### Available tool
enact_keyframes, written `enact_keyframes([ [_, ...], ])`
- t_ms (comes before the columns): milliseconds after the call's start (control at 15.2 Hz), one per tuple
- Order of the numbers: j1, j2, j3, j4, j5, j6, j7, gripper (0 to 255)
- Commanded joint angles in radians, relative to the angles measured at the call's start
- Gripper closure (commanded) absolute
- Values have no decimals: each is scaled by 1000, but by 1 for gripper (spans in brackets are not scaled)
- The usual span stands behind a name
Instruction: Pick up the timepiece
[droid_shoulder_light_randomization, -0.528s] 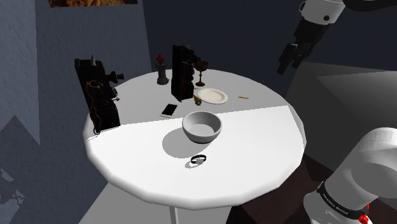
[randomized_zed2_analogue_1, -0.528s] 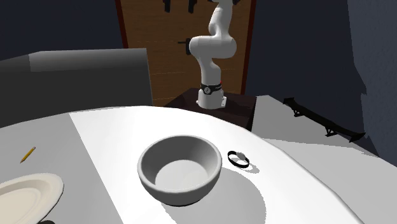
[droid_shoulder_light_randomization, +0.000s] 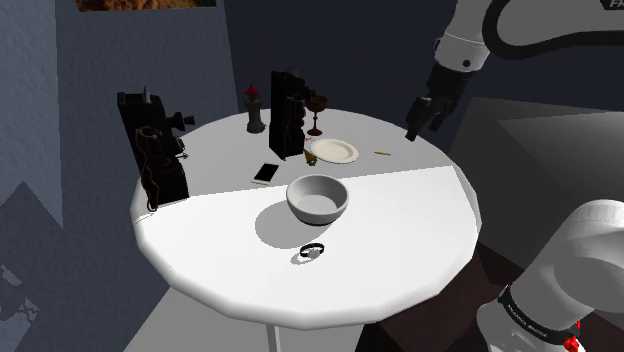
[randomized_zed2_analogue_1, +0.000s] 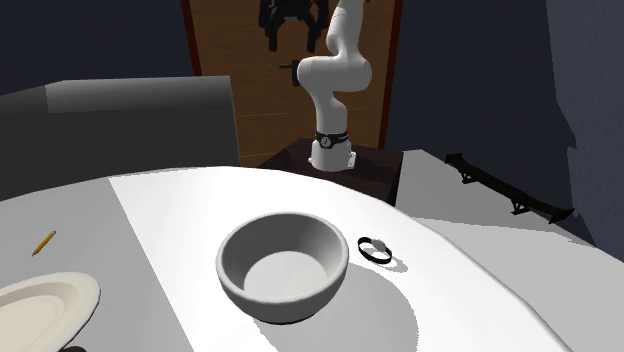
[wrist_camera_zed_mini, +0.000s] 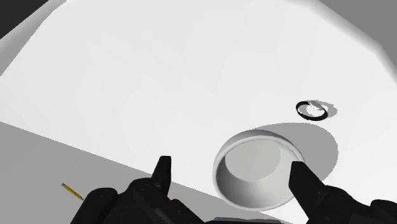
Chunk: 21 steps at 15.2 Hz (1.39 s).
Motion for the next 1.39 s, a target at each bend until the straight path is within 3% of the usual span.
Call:
enact_keyframes([
  [0, 10, 36, 12, -25, 23, 48, 19, 0],
  [660, 69, 301, 77, -67, 139, 301, 96, 0],
  [1320, 131, 641, 139, 10, 249, 525, 139, 0],
])
